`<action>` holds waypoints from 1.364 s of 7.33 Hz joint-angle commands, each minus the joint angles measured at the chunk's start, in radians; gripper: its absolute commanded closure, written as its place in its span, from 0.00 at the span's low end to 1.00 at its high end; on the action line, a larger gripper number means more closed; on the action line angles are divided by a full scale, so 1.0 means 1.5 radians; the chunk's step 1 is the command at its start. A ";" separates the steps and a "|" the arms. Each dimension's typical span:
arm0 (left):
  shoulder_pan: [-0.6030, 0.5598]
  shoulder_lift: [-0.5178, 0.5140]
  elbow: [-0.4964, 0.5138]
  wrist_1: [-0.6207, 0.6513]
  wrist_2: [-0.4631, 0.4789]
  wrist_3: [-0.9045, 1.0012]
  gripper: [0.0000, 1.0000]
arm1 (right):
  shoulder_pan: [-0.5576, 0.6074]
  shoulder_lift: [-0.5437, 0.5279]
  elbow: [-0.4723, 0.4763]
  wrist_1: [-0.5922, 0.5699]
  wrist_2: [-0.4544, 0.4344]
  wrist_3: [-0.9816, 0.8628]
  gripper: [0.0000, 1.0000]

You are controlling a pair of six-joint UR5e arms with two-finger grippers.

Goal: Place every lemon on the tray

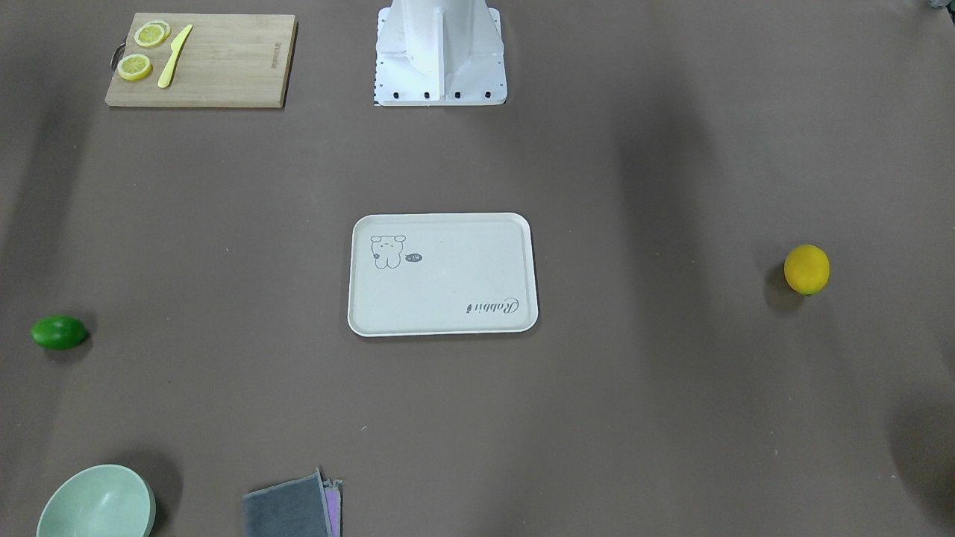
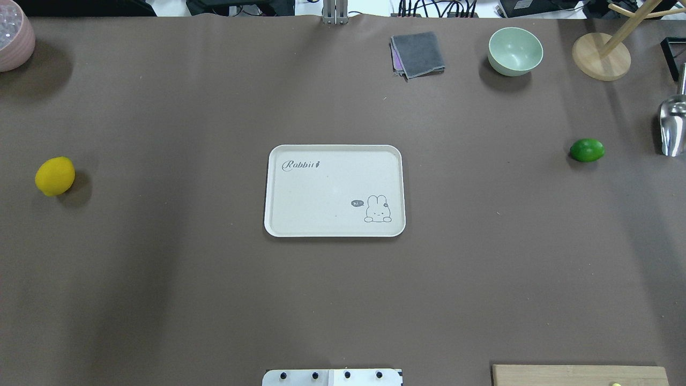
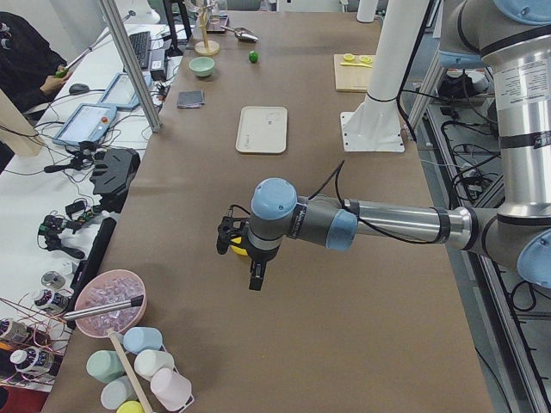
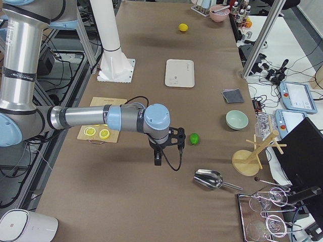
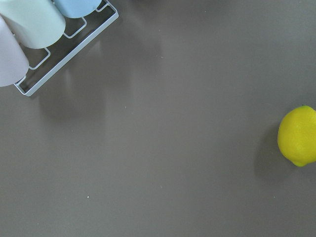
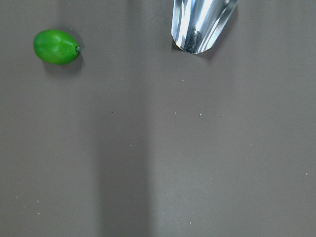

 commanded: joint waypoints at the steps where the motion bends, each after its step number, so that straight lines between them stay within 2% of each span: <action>1: -0.006 -0.002 0.008 -0.018 -0.053 -0.003 0.02 | 0.000 -0.001 0.000 0.000 0.002 -0.001 0.00; 3: -0.018 -0.011 0.012 -0.016 -0.043 -0.003 0.02 | 0.000 0.002 0.002 0.001 0.004 -0.001 0.00; 5: -0.020 -0.025 0.050 -0.018 -0.035 -0.002 0.02 | -0.001 0.028 0.007 0.002 0.001 -0.001 0.00; 7: -0.023 -0.025 0.052 -0.044 -0.034 -0.001 0.02 | -0.001 0.043 -0.011 0.000 0.039 0.000 0.00; 10: -0.015 -0.112 0.098 -0.056 -0.006 0.000 0.02 | -0.008 0.092 -0.034 0.010 0.062 0.008 0.00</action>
